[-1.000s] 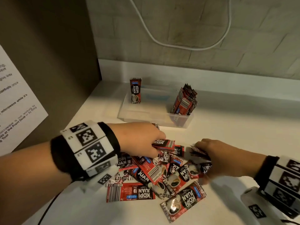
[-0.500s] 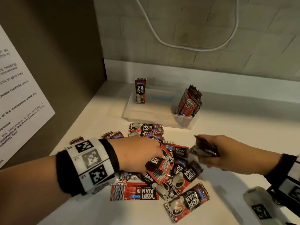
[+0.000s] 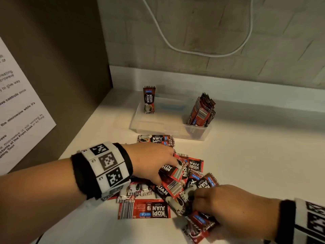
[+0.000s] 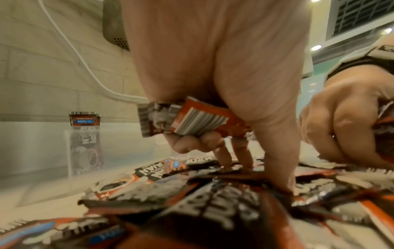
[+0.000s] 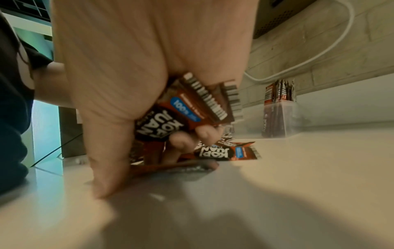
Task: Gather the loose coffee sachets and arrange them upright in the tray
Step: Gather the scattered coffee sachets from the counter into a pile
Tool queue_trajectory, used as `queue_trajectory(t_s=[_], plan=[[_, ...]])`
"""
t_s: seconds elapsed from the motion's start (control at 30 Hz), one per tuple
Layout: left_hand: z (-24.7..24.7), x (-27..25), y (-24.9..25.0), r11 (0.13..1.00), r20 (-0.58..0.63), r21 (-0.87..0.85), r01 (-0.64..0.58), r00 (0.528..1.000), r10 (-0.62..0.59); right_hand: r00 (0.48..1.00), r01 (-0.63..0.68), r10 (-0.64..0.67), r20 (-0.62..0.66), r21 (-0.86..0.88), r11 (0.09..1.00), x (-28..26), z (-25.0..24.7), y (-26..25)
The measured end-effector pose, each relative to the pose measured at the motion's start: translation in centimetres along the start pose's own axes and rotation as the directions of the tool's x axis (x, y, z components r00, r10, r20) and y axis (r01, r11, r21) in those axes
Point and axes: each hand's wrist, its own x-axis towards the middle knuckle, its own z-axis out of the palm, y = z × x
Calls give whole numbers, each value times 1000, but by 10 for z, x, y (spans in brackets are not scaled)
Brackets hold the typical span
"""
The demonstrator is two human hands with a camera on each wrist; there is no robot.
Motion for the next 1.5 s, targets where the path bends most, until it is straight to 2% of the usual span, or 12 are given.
queue_trajectory(t_s=[0.2, 0.33, 0.47, 0.6, 0.7, 0.8, 0.93, 1.07, 1.13, 1.27, 1.4, 1.5], plan=[[0, 1, 3, 991, -35, 123, -54, 998, 58, 994, 16, -7, -113, 75, 997, -2, 1, 3], [-6, -4, -3, 999, -122, 32, -12, 992, 16, 989, 18, 24, -143, 290, 957, -6, -13, 6], [-19, -10, -15, 996, -89, -54, 77, 993, -82, 956, -16, 143, -257, 439, 898, -15, -29, 21], [-27, -4, -25, 979, -113, -146, 144, 980, -161, 926, -93, 216, -310, 368, 925, -12, -27, 45], [-28, 9, -24, 985, -150, -147, 88, 983, -110, 943, -159, 217, -251, 232, 960, -3, -15, 56], [-25, 26, -17, 995, -105, -93, 38, 993, -47, 955, -223, 249, -158, 168, 960, 4, -5, 60], [-20, 38, -13, 998, -78, -67, 20, 997, -26, 948, -259, 291, -127, 221, 940, 0, -4, 59], [-19, 39, -13, 997, -99, -72, 23, 995, -30, 921, -246, 332, -205, 356, 901, -10, -10, 63], [-20, 39, -14, 996, -124, -91, 21, 992, -32, 882, -206, 381, -276, 501, 840, -13, -22, 63], [-27, 34, -15, 985, -163, -172, 14, 986, -42, 776, -9, 502, -381, 790, 613, -10, -57, 60], [-45, 27, -21, 962, -158, -271, 5, 986, -49, 558, 131, 575, -598, 748, 651, 15, -82, 64], [-60, 22, -31, 929, -143, -366, 56, 983, -116, 418, 245, 621, -664, 740, 626, 37, -97, 65]])
